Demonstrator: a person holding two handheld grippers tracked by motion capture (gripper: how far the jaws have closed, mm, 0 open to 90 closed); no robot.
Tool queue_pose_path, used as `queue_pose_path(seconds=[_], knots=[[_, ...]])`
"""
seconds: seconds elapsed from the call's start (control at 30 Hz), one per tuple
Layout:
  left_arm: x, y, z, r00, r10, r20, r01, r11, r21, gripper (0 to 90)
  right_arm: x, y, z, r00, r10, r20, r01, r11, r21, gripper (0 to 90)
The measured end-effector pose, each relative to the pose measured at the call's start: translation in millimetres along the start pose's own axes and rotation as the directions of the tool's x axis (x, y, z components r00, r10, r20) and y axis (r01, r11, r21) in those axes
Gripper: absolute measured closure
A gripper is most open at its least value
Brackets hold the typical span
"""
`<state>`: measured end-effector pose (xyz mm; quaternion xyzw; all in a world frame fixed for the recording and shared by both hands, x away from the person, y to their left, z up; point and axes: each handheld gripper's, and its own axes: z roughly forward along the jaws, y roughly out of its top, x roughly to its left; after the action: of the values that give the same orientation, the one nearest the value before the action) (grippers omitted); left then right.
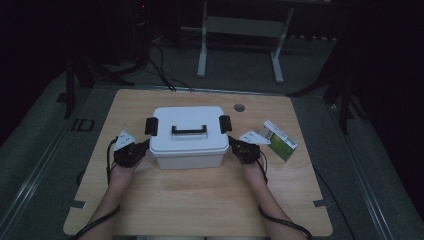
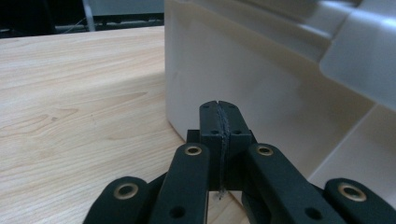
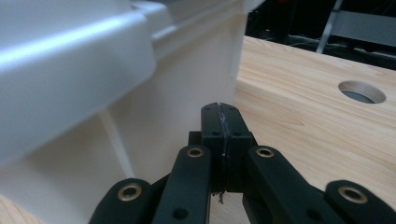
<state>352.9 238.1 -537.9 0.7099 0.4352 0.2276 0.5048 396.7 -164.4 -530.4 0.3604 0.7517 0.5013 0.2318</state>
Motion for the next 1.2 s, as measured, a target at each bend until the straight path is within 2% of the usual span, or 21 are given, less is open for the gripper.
queue_pose_path(seconds=[0.1, 0.17, 0.23, 0.3, 0.43, 0.8, 0.93, 1.2], knots=[[-2.8, 0.8, 2.9, 0.9998, 0.007, 0.019, -0.007, 1.0, 0.007, 89.9, 2.7, 1.6, 2.0, 0.9998, -0.006, -0.017, 0.006, 1.0, -0.002, 90.0], [-5.1, 1.9, 4.0, 0.9999, 0.012, 0.009, -0.012, 0.9999, 0.006, 89.9, 5.0, 2.2, 2.5, 0.9991, -0.007, -0.042, 0.006, 1.0, -0.006, 90.0], [-4.2, 1.5, 4.3, 0.9998, -0.01, 0.018, 0.01, 0.9999, 0.001, 90.0, 6.4, 2.8, 2.4, 0.9993, -0.006, -0.036, 0.006, 1.0, -0.004, 90.0], [-5.2, 1.5, 4.2, 0.9997, -0.015, 0.02, 0.015, 0.9999, 0.003, 90.0, 5.8, 1.7, 1.7, 0.9988, 0.013, -0.046, -0.013, 1.0, -0.009, 90.0], [-6.0, 0.7, 4.1, 0.9993, -0.029, 0.024, 0.029, 0.9996, 0.003, 90.0, 8.0, 1.2, 0.6, 0.9994, 0.011, -0.033, -0.011, 1.0, -0.001, 90.0], [-14.3, -1.5, 0.7, 0.9983, -0.031, 0.049, 0.03, 0.9995, 0.012, 90.0, 6.7, -3.8, -11.0, 0.9978, 0.029, -0.059, -0.029, 1.0, 0.001, 90.0], [-17.6, -3.3, -1.3, 0.9972, -0.044, 0.061, 0.043, 0.999, 0.012, 90.0, 7.3, -6.3, -16.1, 0.9974, 0.033, -0.064, -0.033, 0.999, -0.001, 90.0], [-26.2, -4.2, -3.8, 0.9967, -0.036, 0.073, 0.034, 0.9992, 0.022, 90.0, 8.3, -11.7, -27.8, 0.997, 0.038, -0.068, -0.039, 0.999, -0.004, 90.0]])
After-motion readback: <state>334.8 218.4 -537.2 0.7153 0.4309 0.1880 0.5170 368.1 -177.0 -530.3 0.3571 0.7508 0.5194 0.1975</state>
